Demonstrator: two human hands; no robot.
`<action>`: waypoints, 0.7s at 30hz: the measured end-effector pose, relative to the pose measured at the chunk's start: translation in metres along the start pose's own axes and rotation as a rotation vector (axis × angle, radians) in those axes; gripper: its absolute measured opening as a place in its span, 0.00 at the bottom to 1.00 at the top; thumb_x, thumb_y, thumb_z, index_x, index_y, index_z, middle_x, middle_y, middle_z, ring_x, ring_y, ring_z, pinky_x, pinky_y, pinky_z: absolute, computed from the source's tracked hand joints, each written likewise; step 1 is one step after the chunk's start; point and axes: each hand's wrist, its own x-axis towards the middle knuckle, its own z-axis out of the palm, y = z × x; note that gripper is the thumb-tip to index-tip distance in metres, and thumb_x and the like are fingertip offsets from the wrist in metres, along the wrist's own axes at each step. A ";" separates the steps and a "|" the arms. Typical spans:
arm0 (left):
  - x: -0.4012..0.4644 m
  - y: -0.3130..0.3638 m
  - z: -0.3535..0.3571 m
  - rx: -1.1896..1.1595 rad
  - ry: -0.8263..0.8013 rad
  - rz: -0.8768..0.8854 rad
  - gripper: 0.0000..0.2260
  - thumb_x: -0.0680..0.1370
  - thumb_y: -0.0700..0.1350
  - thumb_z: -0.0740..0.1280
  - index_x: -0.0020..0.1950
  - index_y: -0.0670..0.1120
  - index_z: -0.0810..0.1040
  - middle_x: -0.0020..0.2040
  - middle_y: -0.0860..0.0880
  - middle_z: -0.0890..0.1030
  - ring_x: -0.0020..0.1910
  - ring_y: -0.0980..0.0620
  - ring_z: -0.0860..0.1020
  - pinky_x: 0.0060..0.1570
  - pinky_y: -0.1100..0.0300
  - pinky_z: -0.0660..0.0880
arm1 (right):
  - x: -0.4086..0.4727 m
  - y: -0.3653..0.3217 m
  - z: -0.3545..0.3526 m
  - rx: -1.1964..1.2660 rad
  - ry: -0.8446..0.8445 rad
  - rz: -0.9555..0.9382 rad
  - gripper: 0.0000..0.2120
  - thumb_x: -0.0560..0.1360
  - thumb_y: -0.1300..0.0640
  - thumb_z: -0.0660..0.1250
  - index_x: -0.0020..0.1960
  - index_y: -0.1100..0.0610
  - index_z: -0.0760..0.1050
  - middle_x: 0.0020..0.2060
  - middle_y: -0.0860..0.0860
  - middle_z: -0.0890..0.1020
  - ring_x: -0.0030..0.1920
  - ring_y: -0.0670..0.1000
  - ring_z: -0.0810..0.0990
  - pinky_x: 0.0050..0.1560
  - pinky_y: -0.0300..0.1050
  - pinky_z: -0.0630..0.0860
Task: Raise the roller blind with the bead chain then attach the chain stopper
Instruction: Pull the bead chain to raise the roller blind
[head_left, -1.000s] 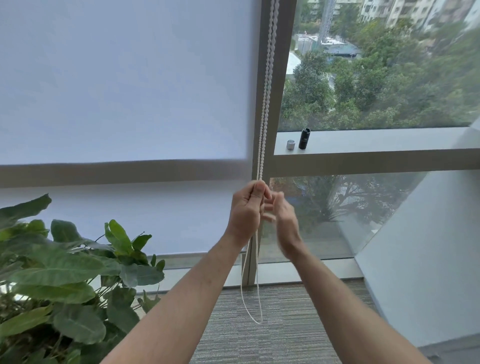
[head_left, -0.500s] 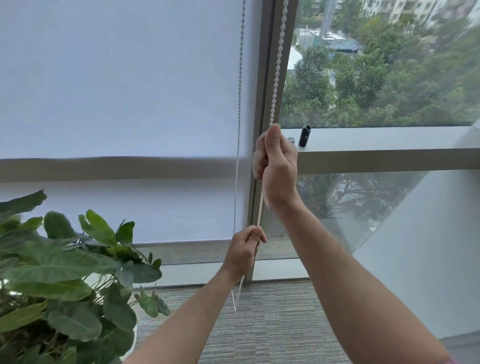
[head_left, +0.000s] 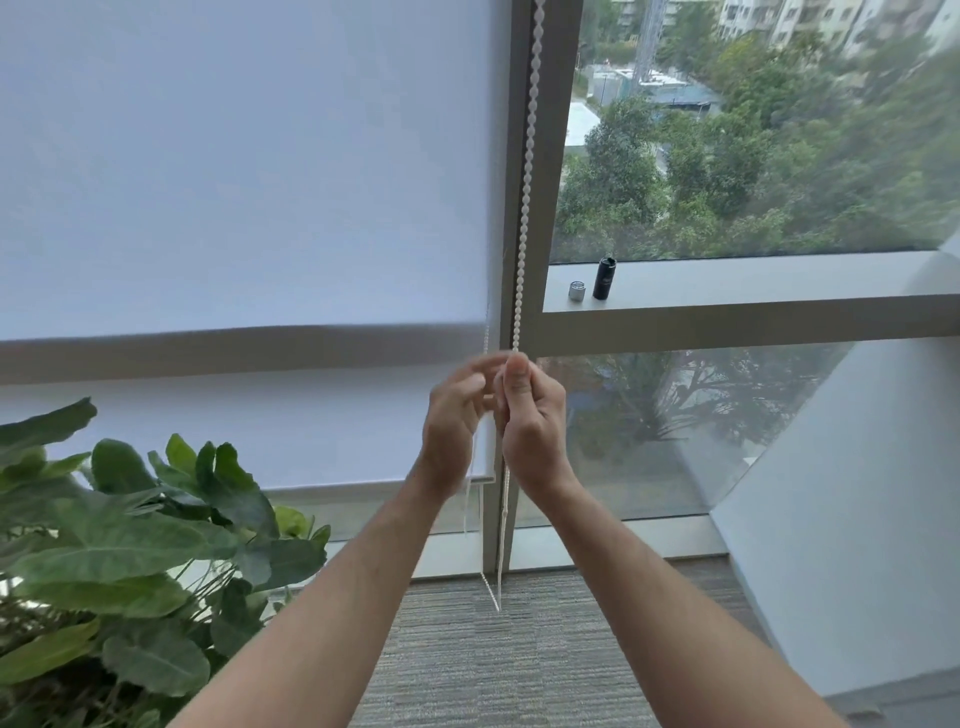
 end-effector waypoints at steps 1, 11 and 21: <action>0.007 0.013 0.005 -0.025 -0.001 0.033 0.15 0.78 0.44 0.56 0.53 0.44 0.82 0.45 0.45 0.83 0.46 0.49 0.81 0.50 0.54 0.75 | -0.003 0.005 -0.001 -0.006 -0.007 0.014 0.22 0.82 0.46 0.56 0.32 0.54 0.70 0.23 0.40 0.68 0.25 0.41 0.63 0.26 0.37 0.60; 0.039 0.068 0.053 0.065 -0.070 0.202 0.16 0.84 0.46 0.54 0.48 0.43 0.78 0.27 0.56 0.65 0.24 0.57 0.60 0.24 0.64 0.59 | -0.055 0.061 -0.020 -0.121 -0.027 0.239 0.22 0.81 0.46 0.56 0.28 0.45 0.65 0.23 0.40 0.64 0.26 0.42 0.60 0.27 0.39 0.58; 0.017 0.020 0.044 0.226 0.098 0.178 0.15 0.83 0.45 0.58 0.37 0.49 0.75 0.25 0.46 0.62 0.22 0.54 0.59 0.22 0.57 0.55 | -0.054 0.073 -0.055 -0.156 -0.169 0.433 0.22 0.80 0.45 0.54 0.44 0.56 0.80 0.32 0.48 0.80 0.34 0.47 0.78 0.40 0.41 0.72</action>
